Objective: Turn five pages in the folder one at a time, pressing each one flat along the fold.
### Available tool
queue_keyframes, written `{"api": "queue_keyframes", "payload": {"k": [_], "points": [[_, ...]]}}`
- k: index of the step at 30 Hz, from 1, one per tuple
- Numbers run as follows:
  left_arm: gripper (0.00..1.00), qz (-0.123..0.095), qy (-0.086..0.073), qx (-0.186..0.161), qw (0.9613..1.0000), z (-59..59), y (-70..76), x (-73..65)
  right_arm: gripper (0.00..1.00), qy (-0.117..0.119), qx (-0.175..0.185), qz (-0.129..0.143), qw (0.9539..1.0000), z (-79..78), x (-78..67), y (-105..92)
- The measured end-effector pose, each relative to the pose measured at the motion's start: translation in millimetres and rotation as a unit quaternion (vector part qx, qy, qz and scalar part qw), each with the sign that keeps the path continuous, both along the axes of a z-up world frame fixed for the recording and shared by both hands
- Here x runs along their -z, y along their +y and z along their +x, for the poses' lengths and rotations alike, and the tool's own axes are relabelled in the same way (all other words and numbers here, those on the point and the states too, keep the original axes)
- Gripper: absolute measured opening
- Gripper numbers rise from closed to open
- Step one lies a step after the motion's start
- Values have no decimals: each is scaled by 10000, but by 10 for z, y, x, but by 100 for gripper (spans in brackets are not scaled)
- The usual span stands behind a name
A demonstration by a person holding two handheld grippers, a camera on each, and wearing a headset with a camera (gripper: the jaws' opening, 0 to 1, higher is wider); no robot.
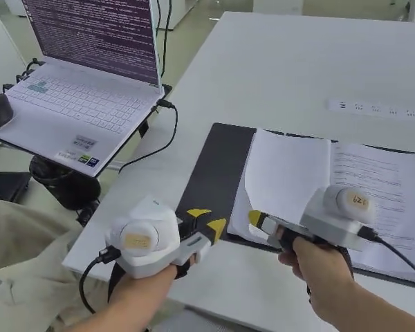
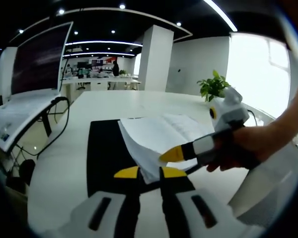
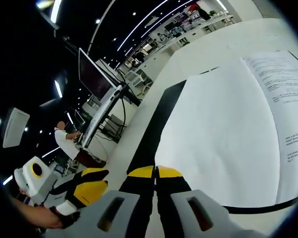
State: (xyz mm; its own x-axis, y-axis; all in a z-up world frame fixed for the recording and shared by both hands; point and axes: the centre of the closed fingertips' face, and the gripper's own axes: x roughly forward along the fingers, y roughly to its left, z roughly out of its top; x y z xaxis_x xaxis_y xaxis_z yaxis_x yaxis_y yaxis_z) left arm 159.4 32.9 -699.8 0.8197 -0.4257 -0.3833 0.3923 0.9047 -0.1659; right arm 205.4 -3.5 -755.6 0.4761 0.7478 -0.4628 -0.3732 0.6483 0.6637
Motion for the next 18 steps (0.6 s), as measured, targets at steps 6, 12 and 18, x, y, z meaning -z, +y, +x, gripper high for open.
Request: {"api": "queue_keyframes", "payload": {"k": [6,12,18], "points": [[14,5,38,-1,10000,4,28,28,0,143,-107,-13,9998,-43,130,111],[14,73,44,14,10000,68,56,41,5,114,-61,284,9995,-79,93,66],[13,151,60,137,9998,182,-43,71,10,162,150,583,9981,-37,-32,-189]]}}
